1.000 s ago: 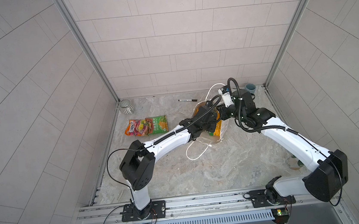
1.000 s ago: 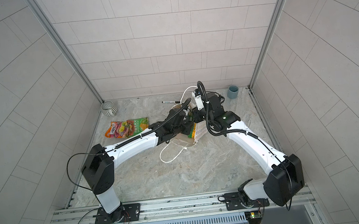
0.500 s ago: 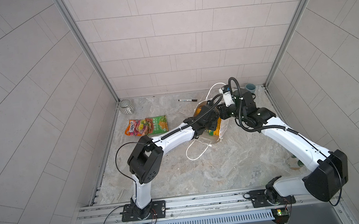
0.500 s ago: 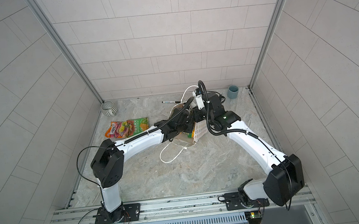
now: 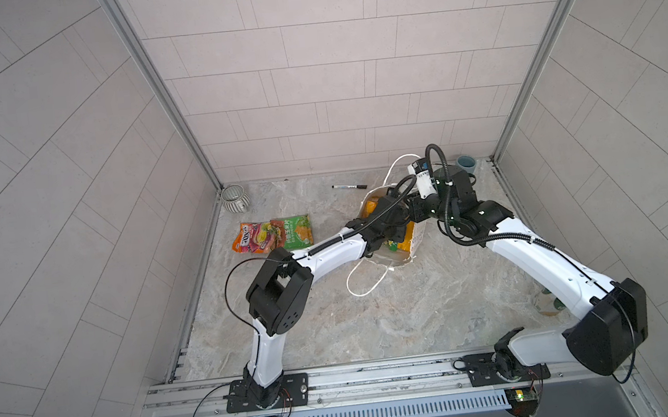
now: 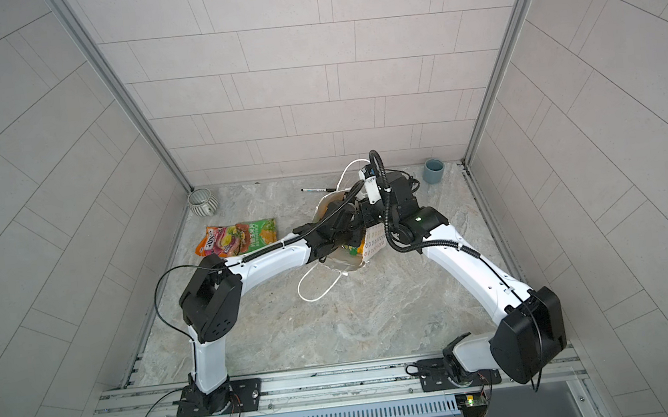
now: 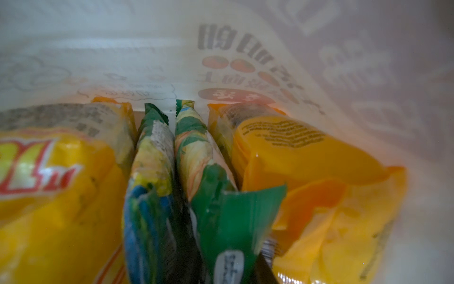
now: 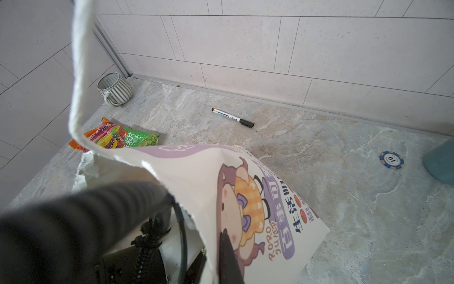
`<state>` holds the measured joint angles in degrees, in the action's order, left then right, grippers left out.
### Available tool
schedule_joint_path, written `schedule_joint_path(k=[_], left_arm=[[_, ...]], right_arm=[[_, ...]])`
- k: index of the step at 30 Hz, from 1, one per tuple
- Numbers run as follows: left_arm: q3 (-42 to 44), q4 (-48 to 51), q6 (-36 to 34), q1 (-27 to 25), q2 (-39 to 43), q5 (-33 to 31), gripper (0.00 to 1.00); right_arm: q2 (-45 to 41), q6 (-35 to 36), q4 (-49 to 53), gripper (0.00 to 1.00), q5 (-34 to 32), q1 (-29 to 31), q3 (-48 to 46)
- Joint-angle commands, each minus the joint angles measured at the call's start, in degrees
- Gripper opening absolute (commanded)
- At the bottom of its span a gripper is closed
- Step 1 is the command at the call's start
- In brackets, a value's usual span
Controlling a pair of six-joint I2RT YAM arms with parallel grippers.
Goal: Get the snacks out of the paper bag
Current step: 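Lower the left gripper into the bag toward the green SAVORIA pack, then grasp the green SAVORIA pack and lift it out of the bag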
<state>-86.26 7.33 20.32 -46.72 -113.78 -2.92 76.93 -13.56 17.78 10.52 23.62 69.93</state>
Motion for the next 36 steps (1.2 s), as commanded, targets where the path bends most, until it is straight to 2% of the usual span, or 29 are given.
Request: schedule_joint_path(k=[1, 5, 10, 36], left_arm=[[-1.3, 0.5, 0.1, 0.3, -1.5, -0.3, 0.20], [-1.2, 0.4, 0.0, 0.3, -0.9, -0.6, 0.08], [-1.4, 0.9, 0.1, 0.3, -0.3, -0.1, 0.00], [2.8, 3.1, -0.4, 0.3, 13.5, 1.6, 0.00]], right_arm=[[-0.5, -0.2, -2.1, 0.00, 1.5, 0.5, -0.3], [-0.4, -0.2, -2.1, 0.00, 1.2, 0.4, -0.4], [-0.2, -0.2, -2.2, 0.00, 0.8, 0.5, -0.5], [-0.3, -0.6, -2.1, 0.00, -1.0, -0.3, -0.8]])
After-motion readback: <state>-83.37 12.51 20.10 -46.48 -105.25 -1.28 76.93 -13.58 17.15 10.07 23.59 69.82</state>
